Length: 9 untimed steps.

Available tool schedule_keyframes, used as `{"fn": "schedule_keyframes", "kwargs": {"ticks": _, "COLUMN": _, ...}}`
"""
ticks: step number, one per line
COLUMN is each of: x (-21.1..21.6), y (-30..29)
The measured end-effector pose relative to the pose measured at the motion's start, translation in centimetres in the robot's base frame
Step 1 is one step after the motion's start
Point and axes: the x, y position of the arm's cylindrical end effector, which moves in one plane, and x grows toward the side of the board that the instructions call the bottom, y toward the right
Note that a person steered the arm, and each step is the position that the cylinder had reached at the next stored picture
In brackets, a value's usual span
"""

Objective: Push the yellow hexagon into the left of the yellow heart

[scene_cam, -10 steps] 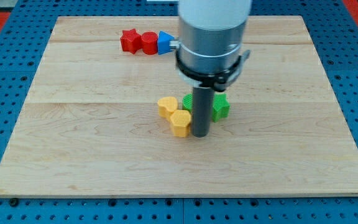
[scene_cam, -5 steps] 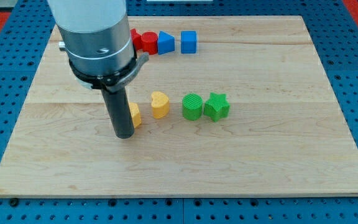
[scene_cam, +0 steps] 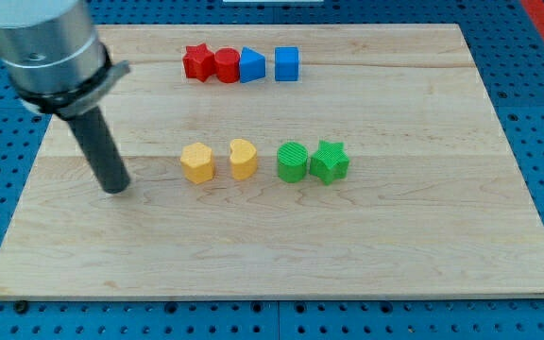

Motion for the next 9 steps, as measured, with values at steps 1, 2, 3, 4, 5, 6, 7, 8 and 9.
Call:
{"fn": "schedule_keyframes", "kwargs": {"ticks": 1, "x": -2.5, "y": 0.3}}
{"fn": "schedule_keyframes", "kwargs": {"ticks": 2, "x": -3.4, "y": 3.6}}
{"fn": "schedule_keyframes", "kwargs": {"ticks": 3, "x": -3.4, "y": 7.6}}
{"fn": "schedule_keyframes", "kwargs": {"ticks": 4, "x": -3.4, "y": 8.9}}
{"fn": "schedule_keyframes", "kwargs": {"ticks": 5, "x": -3.4, "y": 8.9}}
{"fn": "schedule_keyframes", "kwargs": {"ticks": 6, "x": -3.4, "y": 9.7}}
{"fn": "schedule_keyframes", "kwargs": {"ticks": 7, "x": -3.4, "y": 10.2}}
{"fn": "schedule_keyframes", "kwargs": {"ticks": 8, "x": -3.2, "y": 9.4}}
{"fn": "schedule_keyframes", "kwargs": {"ticks": 9, "x": -0.2, "y": 4.0}}
